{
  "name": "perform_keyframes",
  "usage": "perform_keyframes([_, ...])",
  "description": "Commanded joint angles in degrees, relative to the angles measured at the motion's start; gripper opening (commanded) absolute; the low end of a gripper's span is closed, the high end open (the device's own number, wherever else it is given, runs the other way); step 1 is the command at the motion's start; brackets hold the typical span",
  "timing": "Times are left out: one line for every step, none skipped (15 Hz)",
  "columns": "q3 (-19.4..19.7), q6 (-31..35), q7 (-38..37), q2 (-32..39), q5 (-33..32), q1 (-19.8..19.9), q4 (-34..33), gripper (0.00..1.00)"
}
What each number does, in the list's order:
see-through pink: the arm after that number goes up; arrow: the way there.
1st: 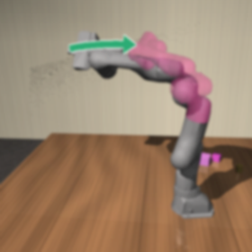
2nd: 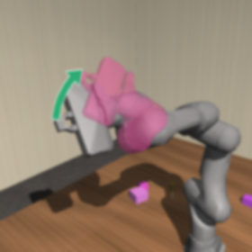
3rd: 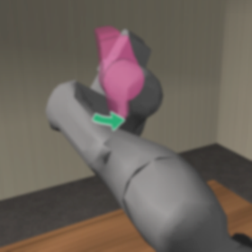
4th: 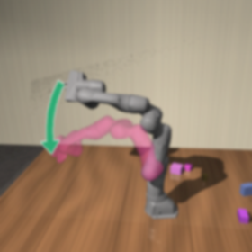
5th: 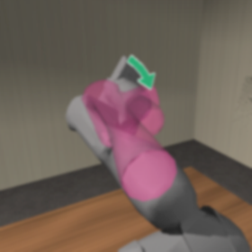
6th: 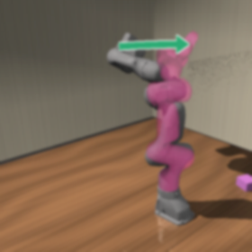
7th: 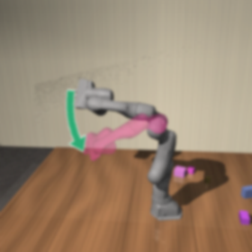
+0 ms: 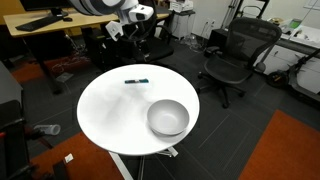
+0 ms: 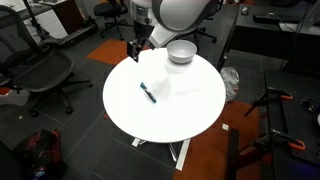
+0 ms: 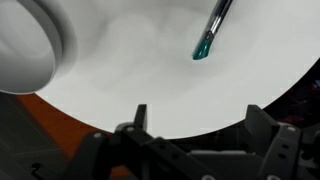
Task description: Move the green pen from the right to the left
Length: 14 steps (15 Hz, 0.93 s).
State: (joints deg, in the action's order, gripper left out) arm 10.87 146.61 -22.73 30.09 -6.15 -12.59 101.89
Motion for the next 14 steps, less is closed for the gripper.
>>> perform_keyframes([-4.0,-2.8,9.4,-10.3,0.0,4.4,8.8,1.0])
perform_keyframes([-4.9,-3.5,12.1,-12.3,0.6,5.7,10.3,1.0])
perform_keyframes([-6.1,-4.5,15.3,-14.5,1.5,7.2,11.9,1.0])
perform_keyframes([-6.9,-5.3,17.8,-16.4,2.1,8.3,13.2,1.0])
perform_keyframes([-7.6,-6.4,20.4,-18.2,3.0,9.5,14.4,1.0])
perform_keyframes([-8.2,-7.3,22.7,-20.0,3.6,10.5,15.6,1.0])
perform_keyframes([-8.9,-9.0,26.1,-21.7,5.2,11.6,16.7,1.0])
perform_keyframes([-9.1,-10.1,28.4,-23.3,6.1,12.4,17.7,1.0])
perform_keyframes([-9.3,-11.1,31.0,-24.9,7.3,13.1,18.8,1.0])
perform_keyframes([-9.2,-12.1,33.0,-26.2,8.2,13.6,19.5,1.0])
perform_keyframes([-9.0,-12.8,34.6,-27.4,8.7,14.0,20.4,1.0])
perform_keyframes([-8.9,-12.8,37.4,-28.7,9.9,14.4,21.6,1.0])
perform_keyframes([-8.7,-13.3,39.1,-29.6,10.5,14.7,22.4,1.0])
perform_keyframes([-8.7,-12.1,35.3,-25.8,8.5,14.0,18.9,1.0])
